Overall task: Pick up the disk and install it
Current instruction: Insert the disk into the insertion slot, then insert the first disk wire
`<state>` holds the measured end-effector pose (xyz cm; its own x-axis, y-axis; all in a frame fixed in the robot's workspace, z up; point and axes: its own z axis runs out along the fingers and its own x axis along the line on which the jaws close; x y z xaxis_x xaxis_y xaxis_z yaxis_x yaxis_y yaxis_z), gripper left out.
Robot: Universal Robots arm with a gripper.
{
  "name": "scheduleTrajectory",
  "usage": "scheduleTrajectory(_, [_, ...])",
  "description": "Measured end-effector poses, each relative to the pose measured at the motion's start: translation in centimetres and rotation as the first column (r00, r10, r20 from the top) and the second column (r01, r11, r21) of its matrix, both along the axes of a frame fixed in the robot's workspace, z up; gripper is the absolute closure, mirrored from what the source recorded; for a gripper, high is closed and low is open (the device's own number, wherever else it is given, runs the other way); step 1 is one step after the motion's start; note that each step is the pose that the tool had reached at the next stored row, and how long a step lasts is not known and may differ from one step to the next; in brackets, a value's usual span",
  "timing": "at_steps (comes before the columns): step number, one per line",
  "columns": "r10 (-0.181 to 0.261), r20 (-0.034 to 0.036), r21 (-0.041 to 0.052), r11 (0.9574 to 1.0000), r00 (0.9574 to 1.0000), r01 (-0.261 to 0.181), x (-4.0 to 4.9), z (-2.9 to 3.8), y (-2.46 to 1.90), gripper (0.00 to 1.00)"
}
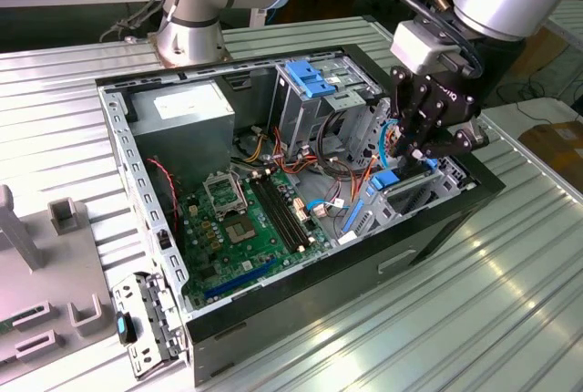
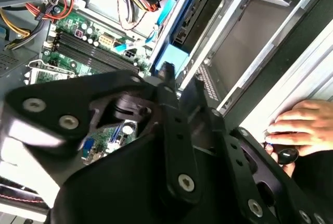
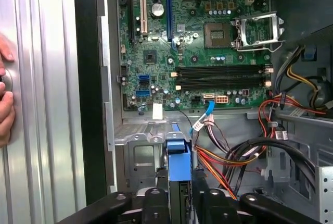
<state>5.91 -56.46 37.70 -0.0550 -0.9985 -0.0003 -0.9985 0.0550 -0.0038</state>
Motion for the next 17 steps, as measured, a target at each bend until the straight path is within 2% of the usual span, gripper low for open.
scheduleTrajectory(2, [0.0,0.0001,0.0005,1.0,1.0,0.0,0.54,-0.09,0.0,0.82])
scheduleTrajectory(3, [0.0,0.0001,0.0004,1.0,1.0,0.0,1.14,-0.13,0.0,0.89])
scheduleTrajectory(7, [0.0,0.0,0.0002,1.0,1.0,0.0,2.51,-0.23,0.0,0.89])
scheduleTrajectory(17, [0.0,0.0,0.0002,1.0,1.0,0.0,2.61,-0.24,0.0,0.89])
